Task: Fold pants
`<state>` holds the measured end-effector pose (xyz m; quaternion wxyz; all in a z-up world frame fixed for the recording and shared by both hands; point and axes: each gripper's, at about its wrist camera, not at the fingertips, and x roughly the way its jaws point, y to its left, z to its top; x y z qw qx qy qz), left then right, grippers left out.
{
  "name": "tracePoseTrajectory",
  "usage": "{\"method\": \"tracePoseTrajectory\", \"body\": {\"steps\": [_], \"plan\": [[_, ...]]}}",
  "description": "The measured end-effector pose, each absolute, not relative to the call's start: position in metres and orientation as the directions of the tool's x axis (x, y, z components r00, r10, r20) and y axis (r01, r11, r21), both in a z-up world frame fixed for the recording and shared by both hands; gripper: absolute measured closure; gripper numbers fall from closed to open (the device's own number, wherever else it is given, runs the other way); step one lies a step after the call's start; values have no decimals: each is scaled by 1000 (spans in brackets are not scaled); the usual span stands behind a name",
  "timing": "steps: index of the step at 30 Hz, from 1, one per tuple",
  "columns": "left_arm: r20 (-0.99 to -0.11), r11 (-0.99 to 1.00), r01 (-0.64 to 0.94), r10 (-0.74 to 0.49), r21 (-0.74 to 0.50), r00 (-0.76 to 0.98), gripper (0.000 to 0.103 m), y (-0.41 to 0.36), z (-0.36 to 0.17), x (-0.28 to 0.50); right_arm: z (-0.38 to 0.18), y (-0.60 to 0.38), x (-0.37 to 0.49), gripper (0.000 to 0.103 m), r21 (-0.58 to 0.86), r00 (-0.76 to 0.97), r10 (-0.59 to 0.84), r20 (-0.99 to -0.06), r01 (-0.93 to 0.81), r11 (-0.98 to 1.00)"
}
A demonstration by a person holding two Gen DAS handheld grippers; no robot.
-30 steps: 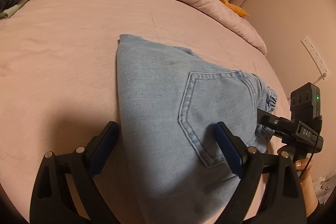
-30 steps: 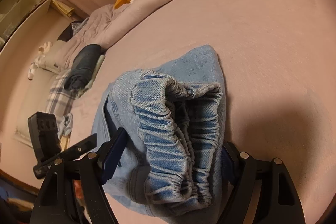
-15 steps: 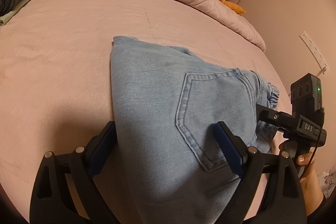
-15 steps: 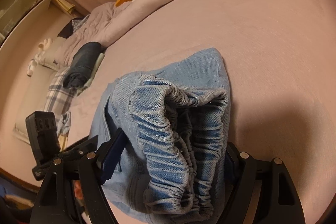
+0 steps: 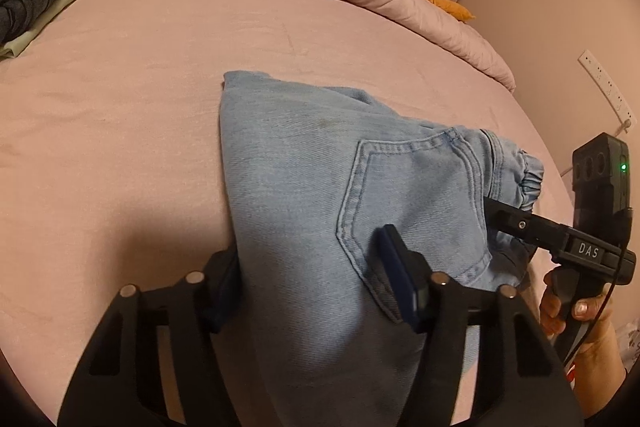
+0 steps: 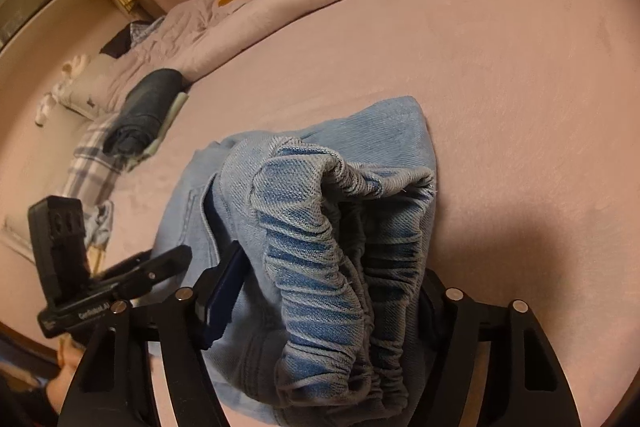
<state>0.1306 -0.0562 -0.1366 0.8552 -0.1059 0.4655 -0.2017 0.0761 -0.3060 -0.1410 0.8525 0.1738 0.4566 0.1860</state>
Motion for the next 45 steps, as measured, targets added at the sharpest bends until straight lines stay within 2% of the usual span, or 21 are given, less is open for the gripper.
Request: {"method": "tracePoseTrajectory", "body": {"steps": [12,21,25,34,45], "plan": [[-781,921,242,-389,-307,488,45,-62,-136,132,-136,-295,73,32,334,534,345,-772,-122,935],[-785,926,251,-372,-281,494,56,-66,-132,132,-122,-279,65,41,221,572,247,-783,-115,968],[-788,933,258,-353,-252,504,67,-69,-126,131,-116,-275,61,47,197,595,222,-772,-108,974],[-758,935,241,-352,-260,549,78,-64,-115,116,-101,-265,44,56,183,672,211,-710,-113,977],[-735,949,208,-314,-236,601,81,-47,-95,82,-83,-241,20,58,158,704,223,-674,-157,975]]}}
